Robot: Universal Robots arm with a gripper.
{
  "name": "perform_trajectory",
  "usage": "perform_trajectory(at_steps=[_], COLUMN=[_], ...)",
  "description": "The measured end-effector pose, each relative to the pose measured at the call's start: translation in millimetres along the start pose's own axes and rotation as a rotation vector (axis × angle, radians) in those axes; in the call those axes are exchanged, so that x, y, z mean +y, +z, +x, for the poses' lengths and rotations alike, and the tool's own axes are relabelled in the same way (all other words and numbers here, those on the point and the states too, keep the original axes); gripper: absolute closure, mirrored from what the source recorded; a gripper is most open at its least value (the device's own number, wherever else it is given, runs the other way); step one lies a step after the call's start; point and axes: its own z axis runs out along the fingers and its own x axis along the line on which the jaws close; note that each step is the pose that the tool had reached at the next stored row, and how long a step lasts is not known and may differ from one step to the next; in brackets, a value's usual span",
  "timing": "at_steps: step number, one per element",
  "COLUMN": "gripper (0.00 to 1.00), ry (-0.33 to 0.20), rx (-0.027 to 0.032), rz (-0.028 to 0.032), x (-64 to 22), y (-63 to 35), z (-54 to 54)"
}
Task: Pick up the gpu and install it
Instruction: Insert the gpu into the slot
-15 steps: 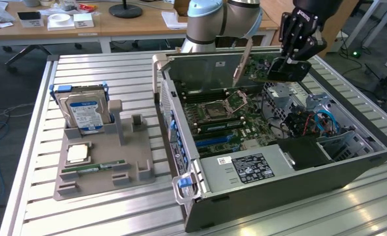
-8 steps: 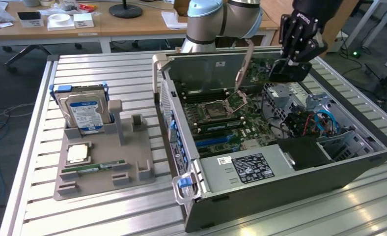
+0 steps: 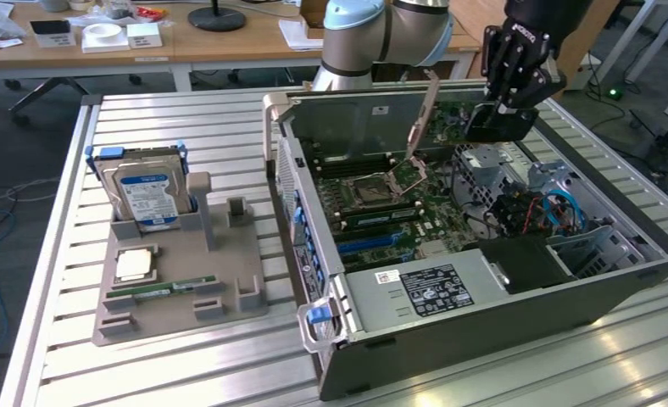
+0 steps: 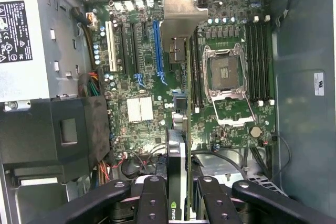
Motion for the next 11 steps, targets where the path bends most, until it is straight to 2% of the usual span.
perform_trajectory(at_steps=[5, 11], gripper=[0.73, 0.73], ry=[-0.001, -0.014], rx=[-0.0012, -0.0028], rz=[0.0016, 0.0130], x=[0.5, 3.6], y=[1.4, 7.6], z=[0.1, 0.5])
